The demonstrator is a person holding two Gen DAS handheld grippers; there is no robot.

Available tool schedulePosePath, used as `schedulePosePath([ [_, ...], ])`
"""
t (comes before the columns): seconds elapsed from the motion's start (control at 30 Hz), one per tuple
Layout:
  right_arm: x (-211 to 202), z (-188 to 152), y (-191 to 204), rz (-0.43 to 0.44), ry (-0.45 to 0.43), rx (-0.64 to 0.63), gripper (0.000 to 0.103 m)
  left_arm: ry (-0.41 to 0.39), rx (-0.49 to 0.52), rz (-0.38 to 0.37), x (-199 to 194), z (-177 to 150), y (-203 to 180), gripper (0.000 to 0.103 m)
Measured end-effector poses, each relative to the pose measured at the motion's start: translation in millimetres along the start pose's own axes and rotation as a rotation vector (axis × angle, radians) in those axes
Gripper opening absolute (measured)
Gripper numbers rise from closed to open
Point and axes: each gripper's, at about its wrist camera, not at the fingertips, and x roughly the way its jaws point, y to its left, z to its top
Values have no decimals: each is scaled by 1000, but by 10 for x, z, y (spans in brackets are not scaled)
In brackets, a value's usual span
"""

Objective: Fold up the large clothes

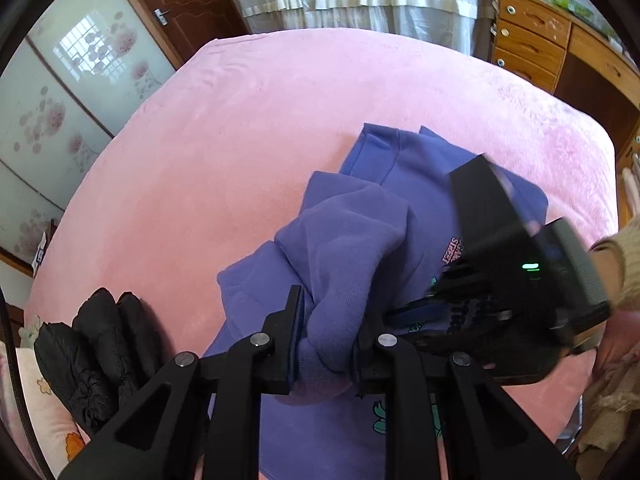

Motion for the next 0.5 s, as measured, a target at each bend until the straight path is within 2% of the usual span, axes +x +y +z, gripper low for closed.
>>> schedulePosePath([
  [0.13, 207, 293, -57, 21, -37, 68, 21, -28, -44, -15, -78, 46, 98, 16],
  [0.2, 243, 460, -110, 27, -93, 100, 17, -42, -59, -26, -108, 69, 114, 16],
  [0.3, 185, 663, -201, 53, -210, 147, 16, -46, -52, -28, -81, 74, 54, 16],
  [0.37, 173, 728, -237, 62, -253, 153, 16, -42, -54, -44, -24, 53, 8, 16],
  [0.5, 204, 626, -251, 38, -191, 126, 16, -38, -100, -140, 81, -73, -92, 16],
])
